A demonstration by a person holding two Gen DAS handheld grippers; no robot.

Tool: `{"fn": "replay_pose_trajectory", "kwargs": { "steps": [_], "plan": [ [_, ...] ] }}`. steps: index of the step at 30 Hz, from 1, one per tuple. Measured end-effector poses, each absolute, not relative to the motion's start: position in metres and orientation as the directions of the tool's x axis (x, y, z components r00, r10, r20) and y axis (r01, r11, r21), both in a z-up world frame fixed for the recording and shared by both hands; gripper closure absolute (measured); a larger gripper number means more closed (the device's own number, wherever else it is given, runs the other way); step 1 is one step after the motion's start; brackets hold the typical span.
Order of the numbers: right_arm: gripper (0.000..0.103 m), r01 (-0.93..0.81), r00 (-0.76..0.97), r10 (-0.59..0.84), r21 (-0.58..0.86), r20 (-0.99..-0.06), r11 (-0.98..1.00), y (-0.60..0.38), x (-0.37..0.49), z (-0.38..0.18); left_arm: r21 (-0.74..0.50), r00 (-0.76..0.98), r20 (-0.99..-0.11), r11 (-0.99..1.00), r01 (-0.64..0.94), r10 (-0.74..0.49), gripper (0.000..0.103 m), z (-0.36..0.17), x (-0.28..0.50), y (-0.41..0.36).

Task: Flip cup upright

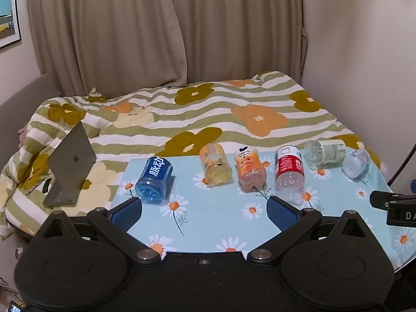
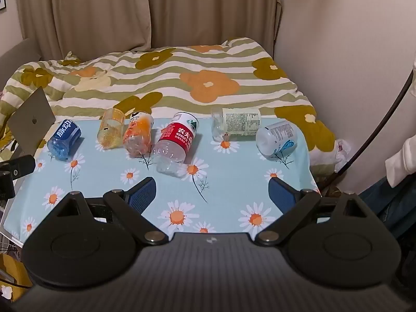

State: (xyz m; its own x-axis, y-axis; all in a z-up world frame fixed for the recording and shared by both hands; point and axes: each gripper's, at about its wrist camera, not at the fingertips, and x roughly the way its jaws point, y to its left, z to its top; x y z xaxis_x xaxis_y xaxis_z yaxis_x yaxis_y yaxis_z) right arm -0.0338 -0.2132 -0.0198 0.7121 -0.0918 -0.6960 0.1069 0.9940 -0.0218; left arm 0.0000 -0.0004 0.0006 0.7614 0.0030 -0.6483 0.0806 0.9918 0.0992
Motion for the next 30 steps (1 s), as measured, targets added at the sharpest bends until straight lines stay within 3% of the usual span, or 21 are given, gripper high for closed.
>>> {"fn": "replay_pose_trajectory", "kwargs": {
  "steps": [30],
  "plan": [
    [0.000,0.106,0.721,-0.091,-0.021,-0.687,0.994,-0.210,-0.046,-0.012,0.086,0.797,-0.603,0.994,0.066,-0.001,0.000,0.011,-0.019,0.003]
  ]
}}
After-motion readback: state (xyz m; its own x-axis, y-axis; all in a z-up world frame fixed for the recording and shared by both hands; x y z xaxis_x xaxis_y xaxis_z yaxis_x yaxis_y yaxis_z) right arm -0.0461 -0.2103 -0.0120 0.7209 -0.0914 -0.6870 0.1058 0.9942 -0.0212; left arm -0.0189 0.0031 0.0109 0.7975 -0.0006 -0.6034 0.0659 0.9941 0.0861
